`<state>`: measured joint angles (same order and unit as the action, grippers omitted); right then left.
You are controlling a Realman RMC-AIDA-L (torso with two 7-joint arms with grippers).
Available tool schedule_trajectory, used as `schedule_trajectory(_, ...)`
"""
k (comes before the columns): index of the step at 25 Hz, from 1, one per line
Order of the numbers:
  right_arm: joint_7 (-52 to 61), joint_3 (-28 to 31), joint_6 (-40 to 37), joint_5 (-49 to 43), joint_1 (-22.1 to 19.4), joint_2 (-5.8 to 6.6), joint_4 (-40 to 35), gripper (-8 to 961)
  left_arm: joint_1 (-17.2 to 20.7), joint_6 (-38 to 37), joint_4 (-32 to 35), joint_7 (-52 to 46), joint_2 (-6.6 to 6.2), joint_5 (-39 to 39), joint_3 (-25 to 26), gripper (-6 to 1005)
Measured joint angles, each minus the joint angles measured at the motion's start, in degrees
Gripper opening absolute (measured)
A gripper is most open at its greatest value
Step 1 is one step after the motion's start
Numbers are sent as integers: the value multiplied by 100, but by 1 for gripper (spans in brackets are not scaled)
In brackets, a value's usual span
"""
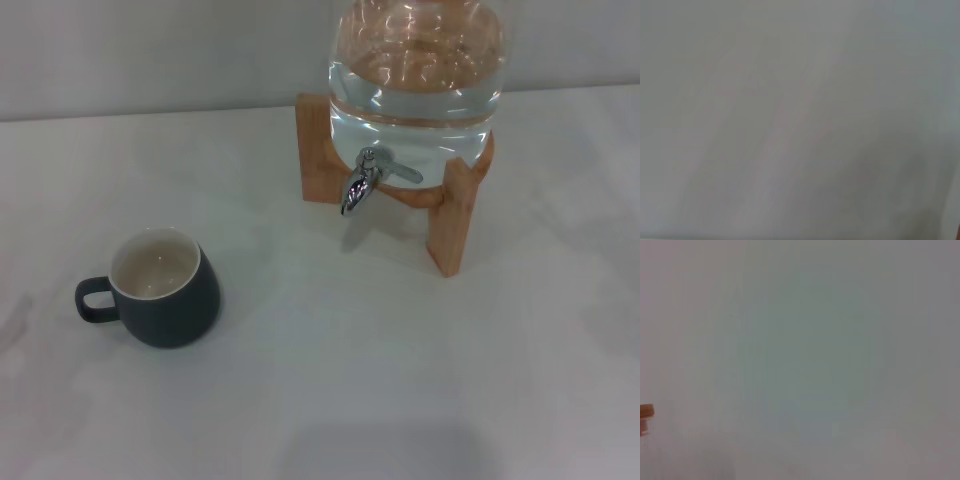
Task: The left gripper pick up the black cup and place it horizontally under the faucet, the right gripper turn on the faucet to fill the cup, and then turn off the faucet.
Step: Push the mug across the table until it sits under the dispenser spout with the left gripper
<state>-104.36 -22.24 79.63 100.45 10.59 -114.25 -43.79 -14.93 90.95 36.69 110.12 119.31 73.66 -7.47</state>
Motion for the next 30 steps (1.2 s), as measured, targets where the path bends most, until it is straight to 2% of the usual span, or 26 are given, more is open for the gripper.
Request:
schedule_trajectory(21, -2, 0, -21, 1, -17, 7, 3, 843, -167, -245, -148, 65, 7, -153, -79, 891)
schedule_trajectory(26, -4, 0, -28, 0, -7, 11, 3, 843, -237, -462, -338, 143, 5, -166, -311, 891)
schedule_trajectory(30, -4, 0, -28, 0, 14, 14, 3, 843, -330, -819, -526, 220, 4, -159, -719, 891)
